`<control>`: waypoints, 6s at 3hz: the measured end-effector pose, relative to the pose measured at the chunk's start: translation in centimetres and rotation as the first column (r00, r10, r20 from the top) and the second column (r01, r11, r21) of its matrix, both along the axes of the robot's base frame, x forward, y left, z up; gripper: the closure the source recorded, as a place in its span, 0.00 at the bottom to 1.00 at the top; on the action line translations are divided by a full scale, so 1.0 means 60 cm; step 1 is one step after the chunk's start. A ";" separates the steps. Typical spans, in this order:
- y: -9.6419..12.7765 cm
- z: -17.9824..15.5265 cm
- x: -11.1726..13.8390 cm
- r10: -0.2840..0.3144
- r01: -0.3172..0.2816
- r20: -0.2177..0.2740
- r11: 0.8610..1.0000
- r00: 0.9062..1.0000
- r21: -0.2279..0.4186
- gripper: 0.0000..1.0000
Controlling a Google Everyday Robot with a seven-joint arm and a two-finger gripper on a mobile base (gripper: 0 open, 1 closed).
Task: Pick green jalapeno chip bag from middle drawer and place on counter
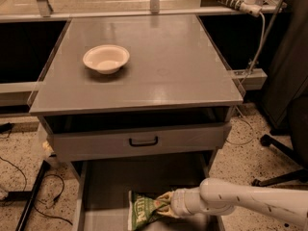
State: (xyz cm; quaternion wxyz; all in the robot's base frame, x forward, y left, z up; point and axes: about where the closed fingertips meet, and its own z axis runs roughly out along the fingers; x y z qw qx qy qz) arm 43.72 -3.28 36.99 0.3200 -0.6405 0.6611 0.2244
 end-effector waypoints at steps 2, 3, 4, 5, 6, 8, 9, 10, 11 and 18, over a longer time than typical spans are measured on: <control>-0.015 0.083 -0.017 0.017 -0.017 0.045 1.000 0.999 0.003 1.00; -0.049 0.170 -0.033 0.025 -0.026 0.106 1.000 0.994 0.004 1.00; -0.096 0.264 -0.044 0.011 -0.010 0.166 1.000 0.986 -0.006 1.00; -0.149 0.376 -0.044 -0.026 0.033 0.229 0.999 0.973 -0.029 1.00; -0.192 0.498 -0.035 -0.041 0.064 0.293 0.995 0.955 -0.072 1.00; -0.191 0.521 -0.033 -0.031 0.062 0.322 0.995 0.946 -0.084 1.00; -0.176 0.605 -0.023 0.012 0.038 0.402 0.992 0.916 -0.117 1.00; -0.158 0.702 0.002 0.063 0.013 0.485 0.988 0.872 -0.152 1.00; -0.151 0.800 0.050 0.100 -0.009 0.554 0.986 0.826 -0.164 1.00; -0.079 0.901 0.353 -0.112 -0.019 0.512 0.969 0.852 0.245 1.00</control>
Offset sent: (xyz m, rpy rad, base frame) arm -0.0147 -0.0285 0.1059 0.0047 -0.1031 0.0237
